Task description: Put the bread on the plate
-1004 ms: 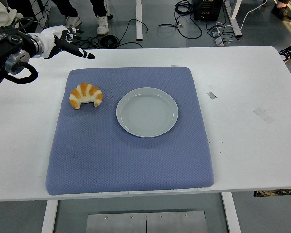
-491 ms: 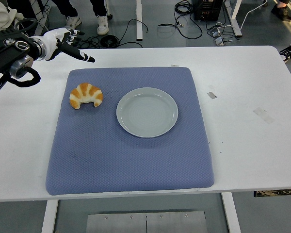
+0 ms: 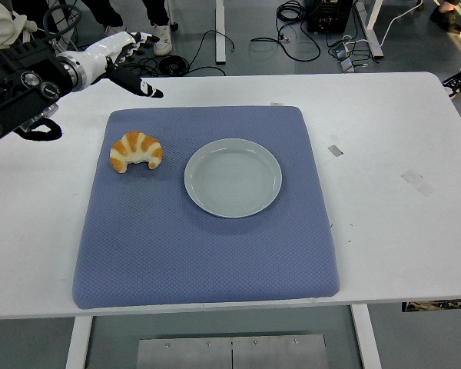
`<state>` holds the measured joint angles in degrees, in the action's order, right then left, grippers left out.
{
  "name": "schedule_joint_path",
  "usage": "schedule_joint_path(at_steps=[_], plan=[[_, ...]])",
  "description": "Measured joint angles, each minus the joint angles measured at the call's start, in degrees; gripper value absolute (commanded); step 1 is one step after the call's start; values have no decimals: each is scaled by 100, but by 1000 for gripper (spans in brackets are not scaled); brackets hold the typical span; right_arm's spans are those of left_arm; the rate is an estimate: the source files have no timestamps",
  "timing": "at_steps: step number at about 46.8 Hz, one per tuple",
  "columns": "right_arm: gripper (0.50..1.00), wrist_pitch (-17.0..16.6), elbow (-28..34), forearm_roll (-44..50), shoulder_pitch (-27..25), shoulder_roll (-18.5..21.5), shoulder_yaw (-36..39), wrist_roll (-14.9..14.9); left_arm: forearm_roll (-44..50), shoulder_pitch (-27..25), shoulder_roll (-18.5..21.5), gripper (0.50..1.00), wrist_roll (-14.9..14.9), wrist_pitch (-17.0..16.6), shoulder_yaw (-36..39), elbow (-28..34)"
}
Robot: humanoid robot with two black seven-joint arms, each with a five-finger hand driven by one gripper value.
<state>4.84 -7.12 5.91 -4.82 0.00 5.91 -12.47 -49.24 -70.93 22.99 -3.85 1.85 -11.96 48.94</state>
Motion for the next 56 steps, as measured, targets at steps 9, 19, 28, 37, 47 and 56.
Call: schedule_joint_path(at_steps=[9, 19, 28, 37, 47, 56], plan=[[1000, 0, 0, 3, 6, 0, 0, 0, -877, 25, 51, 974, 187, -64, 563, 248], [1000, 0, 0, 0, 3, 0, 1, 1, -879, 22, 333, 972, 220, 46, 742, 418], [1000, 0, 0, -1, 0, 0, 0, 4, -908, -7, 568, 972, 179, 91, 1036, 648], [1000, 0, 0, -2, 7, 0, 1, 4, -837, -27, 643, 971, 180, 384, 1056, 671], [1000, 0, 0, -2, 7, 0, 3, 3, -834, 41, 586, 971, 182, 418, 1070, 593], [1000, 0, 0, -1, 5, 0, 1, 2, -859, 73, 576, 966, 181, 404, 1230, 492]])
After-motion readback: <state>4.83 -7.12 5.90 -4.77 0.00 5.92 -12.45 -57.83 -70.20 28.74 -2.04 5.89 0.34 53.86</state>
